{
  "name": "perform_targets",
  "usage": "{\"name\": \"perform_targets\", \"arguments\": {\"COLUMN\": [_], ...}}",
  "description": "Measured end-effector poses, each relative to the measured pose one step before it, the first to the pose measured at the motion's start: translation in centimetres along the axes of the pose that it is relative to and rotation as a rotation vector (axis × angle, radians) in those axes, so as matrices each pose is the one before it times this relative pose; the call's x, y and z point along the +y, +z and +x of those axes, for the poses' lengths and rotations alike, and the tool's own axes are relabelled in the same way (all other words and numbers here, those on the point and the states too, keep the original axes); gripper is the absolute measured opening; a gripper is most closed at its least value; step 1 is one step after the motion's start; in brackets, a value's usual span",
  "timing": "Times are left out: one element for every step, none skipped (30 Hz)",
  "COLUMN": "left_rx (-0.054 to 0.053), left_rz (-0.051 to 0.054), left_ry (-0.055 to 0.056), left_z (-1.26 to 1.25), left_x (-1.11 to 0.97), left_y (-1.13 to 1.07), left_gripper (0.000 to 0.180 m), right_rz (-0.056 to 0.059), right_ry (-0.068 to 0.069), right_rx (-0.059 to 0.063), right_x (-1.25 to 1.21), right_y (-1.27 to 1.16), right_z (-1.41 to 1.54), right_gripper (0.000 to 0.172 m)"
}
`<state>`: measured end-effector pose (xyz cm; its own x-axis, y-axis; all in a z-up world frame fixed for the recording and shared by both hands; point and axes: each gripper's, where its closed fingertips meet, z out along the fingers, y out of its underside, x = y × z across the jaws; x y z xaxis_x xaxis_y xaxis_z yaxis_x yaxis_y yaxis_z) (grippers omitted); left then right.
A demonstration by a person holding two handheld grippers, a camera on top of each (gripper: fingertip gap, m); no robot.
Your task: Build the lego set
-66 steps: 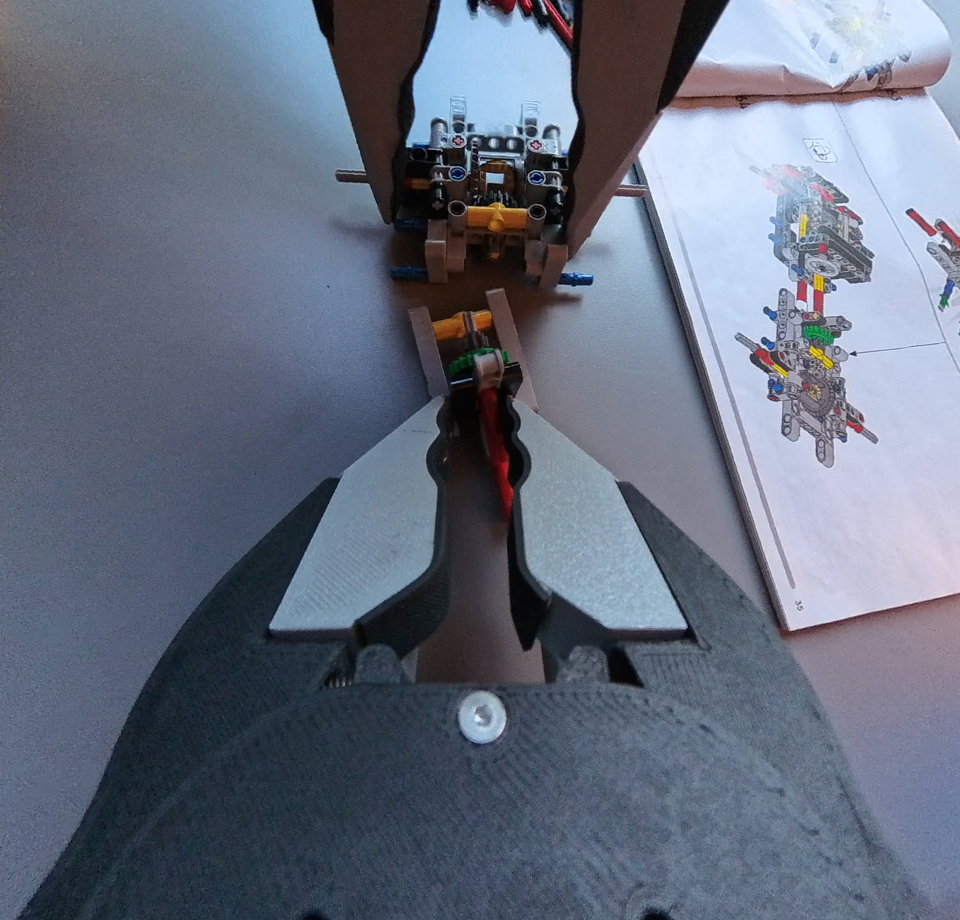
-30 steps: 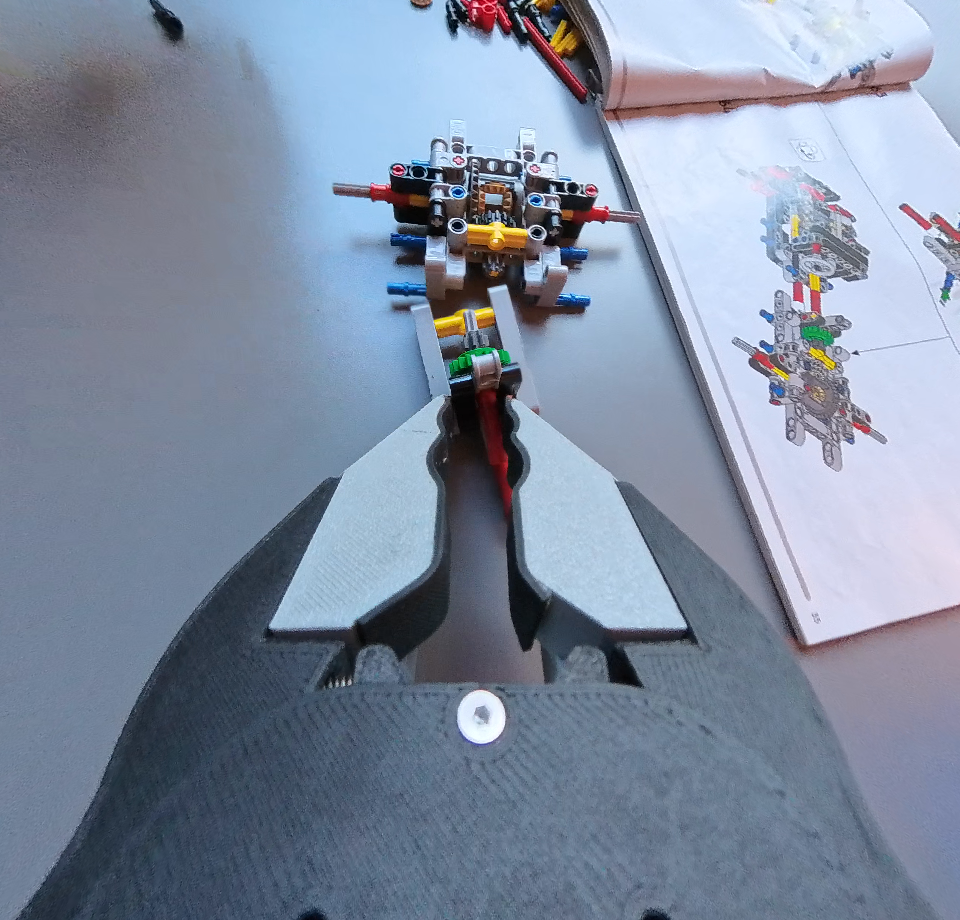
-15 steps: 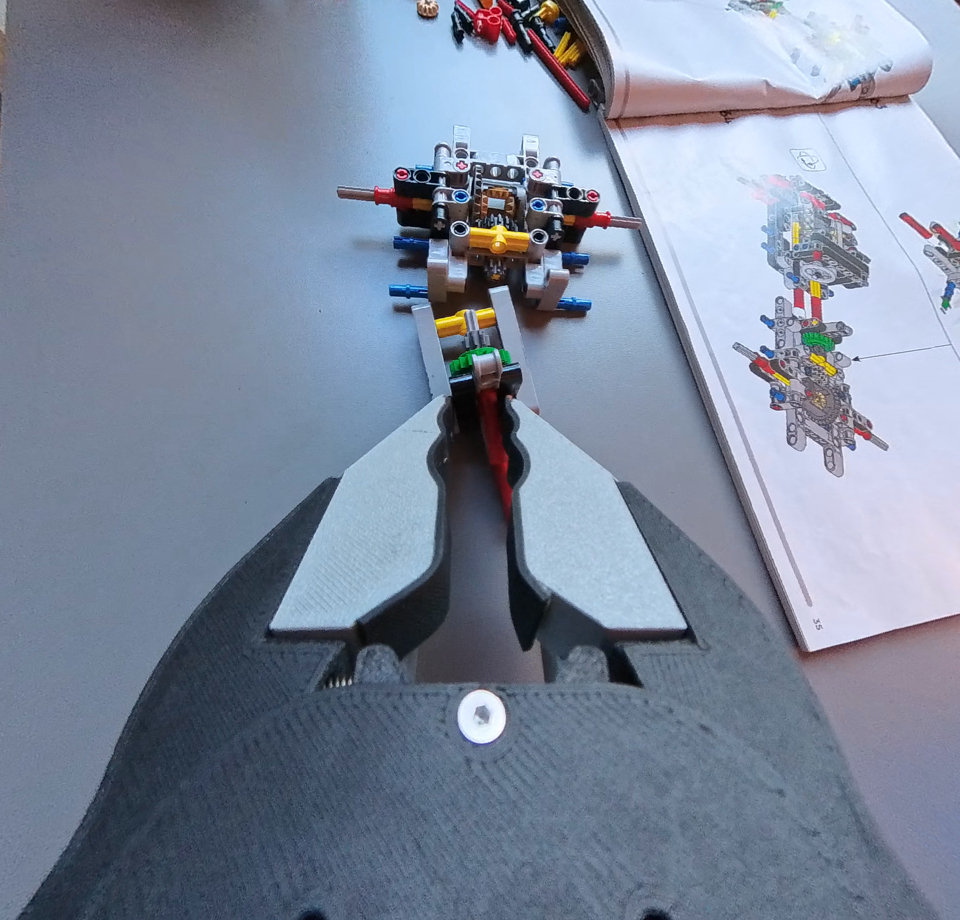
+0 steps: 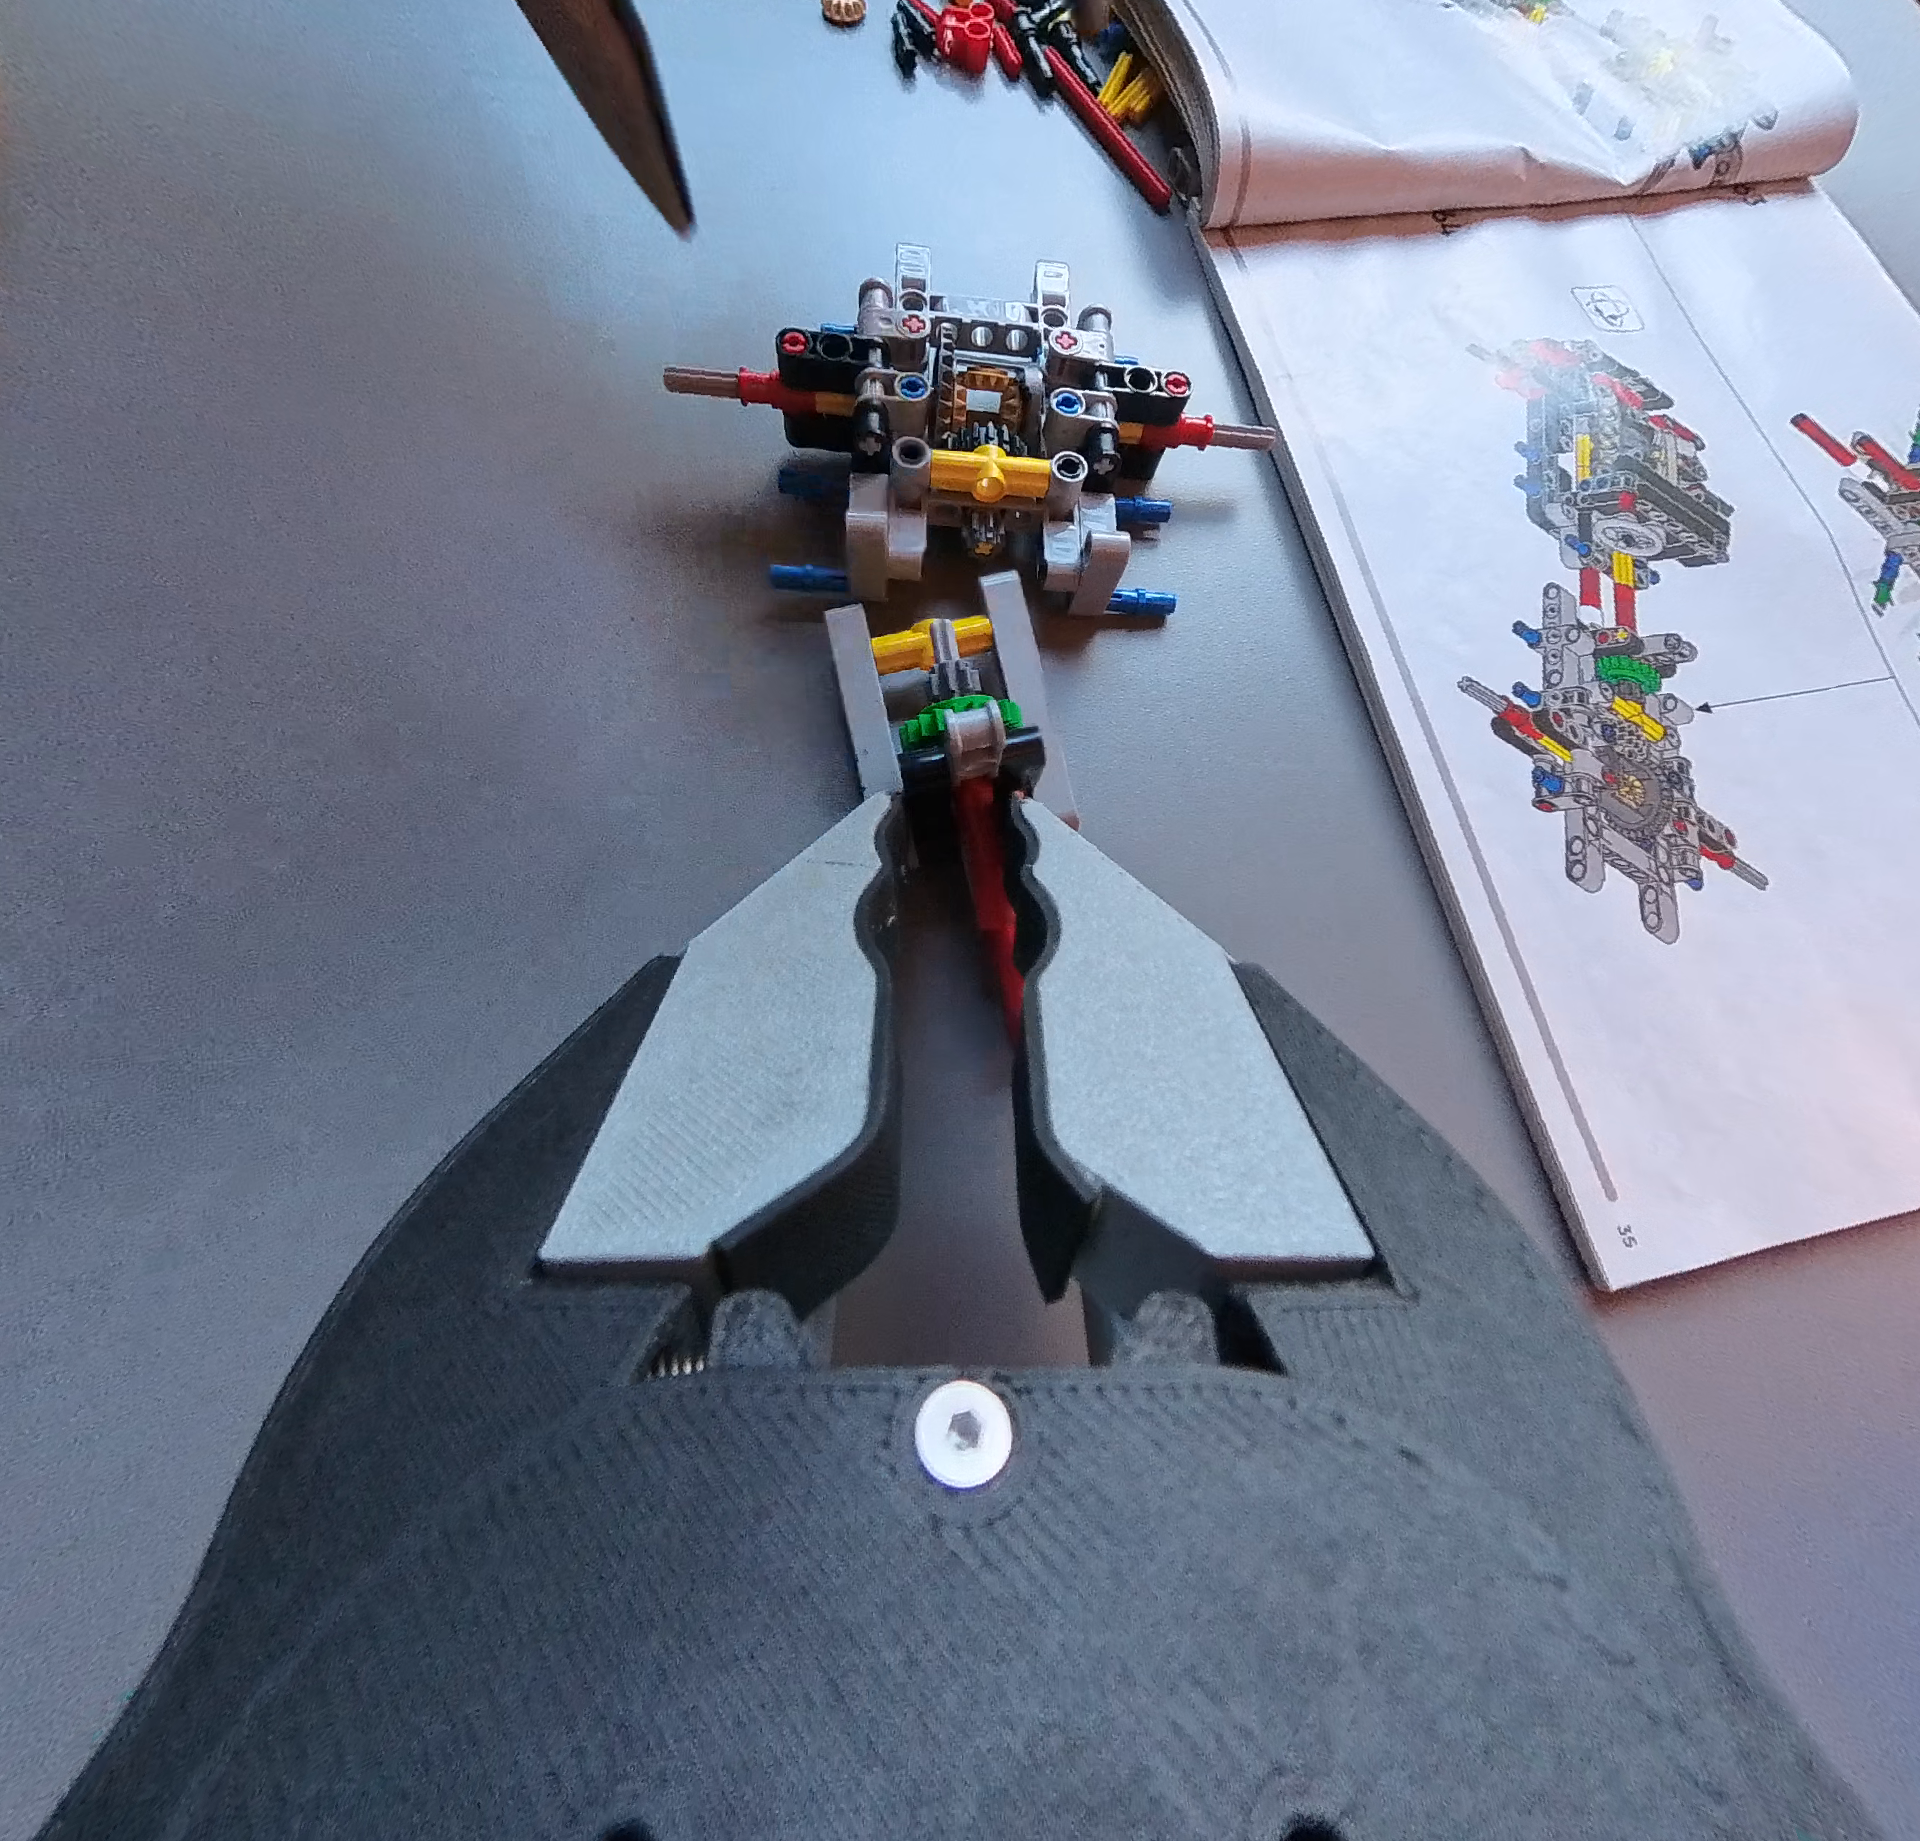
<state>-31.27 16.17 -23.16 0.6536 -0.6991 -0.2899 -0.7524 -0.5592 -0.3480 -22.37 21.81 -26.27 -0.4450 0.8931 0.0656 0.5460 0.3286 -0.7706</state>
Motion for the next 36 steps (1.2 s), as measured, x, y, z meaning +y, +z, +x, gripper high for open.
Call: {"name": "perform_targets", "arguments": {"left_rx": [0.0367,0.0388,0.0316,0.0284,0.0311,0.0304,0.0257,0.0145,0.0123,0.0177,0.0167,0.0150,0.0161,0.0166,0.0123,0.0087,0.0114,0.0097,0.0092,0.0094,0.0079,0.0064,0.0052,0.0032,-0.0026,-0.0038,-0.0044,-0.0105,-0.0075,-0.0106,-0.0147,-0.0103,0.0154,0.0068,-0.0050,-0.0006], "left_rz": [0.0056,0.0053,-0.0020,-0.0130,-0.0230,-0.0249,-0.0254,-0.0262,-0.0238,-0.0145,-0.0040,0.0017,0.0034,-0.0025,-0.0033,-0.0024,-0.0076,-0.0067,-0.0048,-0.0013,0.0037,0.0107,0.0181,0.0243,0.0236,0.0156,0.0109,0.0028,-0.0100,-0.0219,-0.0339,-0.0415,-0.0148,-0.0083,-0.0106,0.0096], "left_ry": [0.0174,0.0197,0.0277,0.0314,0.0305,0.0303,0.0249,0.0141,0.0047,0.0011,-0.0009,-0.0036,-0.0053,-0.0066,-0.0102,-0.0136,-0.0143,-0.0153,-0.0175,-0.0159,-0.0101,-0.0043,-0.0039,-0.0108,-0.0199,-0.0184,-0.0092,-0.0035,0.0010,0.0067,0.0117,0.0122,0.0040,0.0016,-0.0029,-0.0044], "left_z": [-0.125,-0.052,-0.054,-0.011,0.119,0.195,0.178,0.001,-0.046,0.035,0.059,0.024,0.038,0.070,0.012,-0.025,0.041,0.033,0.034,0.041,0.031,0.034,0.016,-0.037,-0.174,-0.184,-0.128,-0.165,-0.076,-0.067,-0.100,-0.044,0.278,0.091,-0.151,-0.113], "left_x": [-1.156,-0.948,-0.643,-0.307,-0.025,0.123,0.183,0.212,0.176,0.037,-0.094,-0.173,-0.167,-0.077,-0.071,-0.075,0.019,0.028,0.026,0.025,0.018,-0.040,-0.136,-0.253,-0.301,-0.229,-0.190,-0.113,0.012,0.159,0.331,0.432,0.013,-0.033,0.014,-0.260], "left_y": [0.824,0.692,0.583,0.491,0.459,0.423,0.420,0.393,0.361,0.310,0.240,0.136,0.079,0.113,0.086,0.047,0.023,0.012,0.009,0.003,0.009,-0.008,-0.041,-0.124,-0.211,-0.267,-0.244,-0.162,-0.026,0.121,0.272,0.367,0.225,0.153,0.160,0.017], "left_gripper": [0.079,0.081,0.082,0.082,0.082,0.081,0.080,0.080,0.079,0.079,0.078,0.077,0.073,0.071,0.071,0.071,0.071,0.071,0.071,0.071,0.071,0.071,0.070,0.071,0.074,0.075,0.075,0.075,0.075,0.075,0.071,0.066,0.064,0.058,0.059,0.059], "right_rz": [-0.0024,-0.0031,-0.0036,-0.0047,-0.0053,-0.0064,-0.0032,0.0017,0.0019,-0.0042,-0.0095,-0.0124,-0.0107,-0.0053,-0.0025,-0.0038,-0.0042,-0.0038,-0.0104,-0.0148,-0.0122,-0.0088,-0.0068,-0.0015,0.0027,0.0022,0.0016,0.0012,0.0015,0.0041,0.0060,0.0042,0.0029,0.0009,-0.0018,-0.0045], "right_ry": [0.0008,0.0026,0.0034,0.0031,0.0023,0.0025,0.0077,0.0165,0.0226,0.0231,0.0191,0.0096,0.0015,-0.0024,-0.0027,-0.0010,-0.0015,-0.0040,-0.0085,-0.0128,-0.0142,-0.0144,-0.0126,-0.0081,-0.0023,0.0019,0.0043,0.0059,0.0066,0.0070,0.0068,0.0056,0.0031,0.0016,0.0014,0.0011], "right_rx": [0.0062,0.0061,0.0063,0.0073,0.0080,0.0067,0.0057,-0.0032,-0.0193,-0.0265,-0.0205,-0.0075,0.0108,0.0234,0.0204,0.0086,0.0020,0.0073,0.0123,0.0153,0.0159,0.0124,0.0061,0.0023,-0.0016,-0.0058,-0.0061,-0.0044,-0.0053,-0.0060,-0.0053,-0.0036,-0.0005,0.0010,0.0003,-0.0009], "right_x": [0.024,0.036,0.043,0.049,0.029,0.005,-0.106,-0.206,-0.216,-0.135,-0.018,0.086,0.119,0.056,0.002,0.019,0.019,0.014,0.094,0.157,0.108,0.066,0.040,-0.009,-0.024,0.012,0.052,0.076,0.068,0.019,-0.019,-0.008,0.001,0.020,0.044,0.074], "right_y": [-0.020,-0.040,-0.025,-0.040,-0.029,-0.040,-0.027,-0.027,-0.005,0.008,-0.025,-0.070,-0.133,-0.199,-0.191,-0.122,-0.046,0.014,0.048,0.049,0.043,0.026,0.007,-0.001,0.013,0.008,0.012,0.011,-0.011,-0.027,-0.062,-0.064,-0.056,-0.036,0.002,0.045], "right_z": [0.096,0.109,0.123,0.117,0.114,0.074,0.067,-0.054,-0.241,-0.332,-0.245,-0.089,0.161,0.328,0.314,0.163,0.055,0.120,0.160,0.174,0.157,0.087,-0.001,-0.038,-0.056,-0.058,-0.013,0.059,0.049,0.024,0.018,0.034,0.048,0.058,0.056,0.026], "right_gripper": [0.015,0.015,0.015,0.015,0.015,0.014,0.015,0.015,0.014,0.014,0.014,0.014,0.014,0.014,0.014,0.014,0.014,0.014,0.014,0.014,0.014,0.014,0.014,0.014,0.014,0.014,0.014,0.014,0.014,0.014,0.014,0.014,0.014,0.014,0.014,0.014]}}
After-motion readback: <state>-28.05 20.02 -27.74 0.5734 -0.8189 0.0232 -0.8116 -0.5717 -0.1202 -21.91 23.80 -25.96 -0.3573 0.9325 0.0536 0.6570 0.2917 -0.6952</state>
